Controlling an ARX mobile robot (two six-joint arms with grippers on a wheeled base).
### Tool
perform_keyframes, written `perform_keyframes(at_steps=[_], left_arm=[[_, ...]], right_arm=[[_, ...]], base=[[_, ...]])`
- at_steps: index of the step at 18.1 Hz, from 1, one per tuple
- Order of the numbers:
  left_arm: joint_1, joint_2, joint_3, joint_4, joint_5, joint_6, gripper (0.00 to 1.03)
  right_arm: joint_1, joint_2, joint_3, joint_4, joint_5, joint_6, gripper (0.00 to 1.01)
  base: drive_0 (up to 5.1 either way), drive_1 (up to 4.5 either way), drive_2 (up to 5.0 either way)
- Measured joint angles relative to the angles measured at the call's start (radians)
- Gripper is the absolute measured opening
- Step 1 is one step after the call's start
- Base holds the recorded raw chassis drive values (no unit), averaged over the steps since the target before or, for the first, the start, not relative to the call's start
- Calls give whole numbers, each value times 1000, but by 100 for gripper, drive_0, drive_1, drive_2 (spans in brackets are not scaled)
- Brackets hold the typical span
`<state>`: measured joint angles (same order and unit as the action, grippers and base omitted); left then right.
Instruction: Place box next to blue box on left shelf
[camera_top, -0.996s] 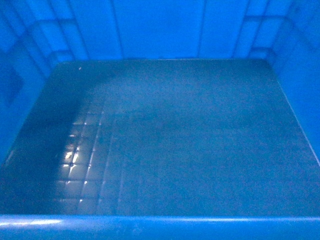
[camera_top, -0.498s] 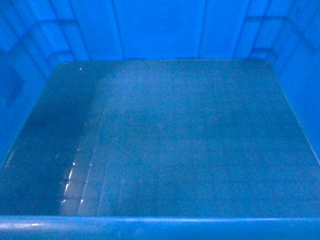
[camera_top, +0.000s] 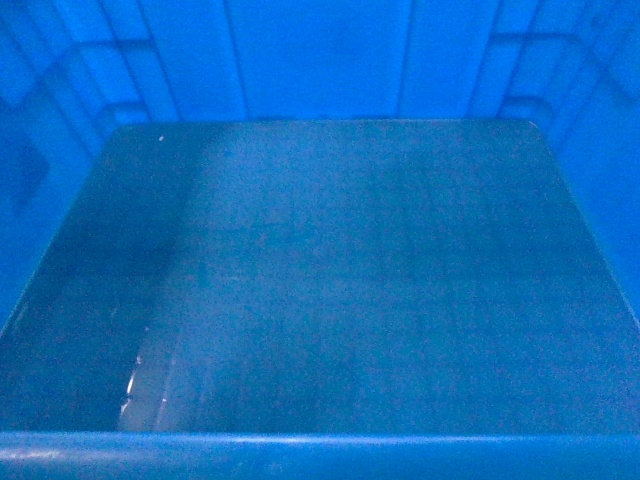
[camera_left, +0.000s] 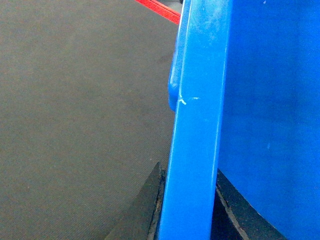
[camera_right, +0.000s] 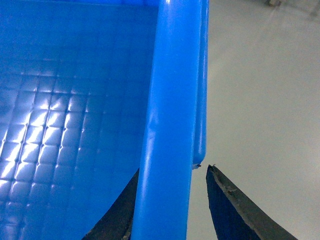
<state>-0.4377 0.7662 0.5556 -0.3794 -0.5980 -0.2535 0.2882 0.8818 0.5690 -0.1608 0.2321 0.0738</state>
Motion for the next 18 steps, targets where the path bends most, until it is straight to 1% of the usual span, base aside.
perform_keyframes(at_steps=[18], left_arm=[[0, 0, 0, 0, 2, 1, 18]], right_arm=[[0, 0, 0, 0, 0, 0, 33]], base=[[-156, -156, -156]])
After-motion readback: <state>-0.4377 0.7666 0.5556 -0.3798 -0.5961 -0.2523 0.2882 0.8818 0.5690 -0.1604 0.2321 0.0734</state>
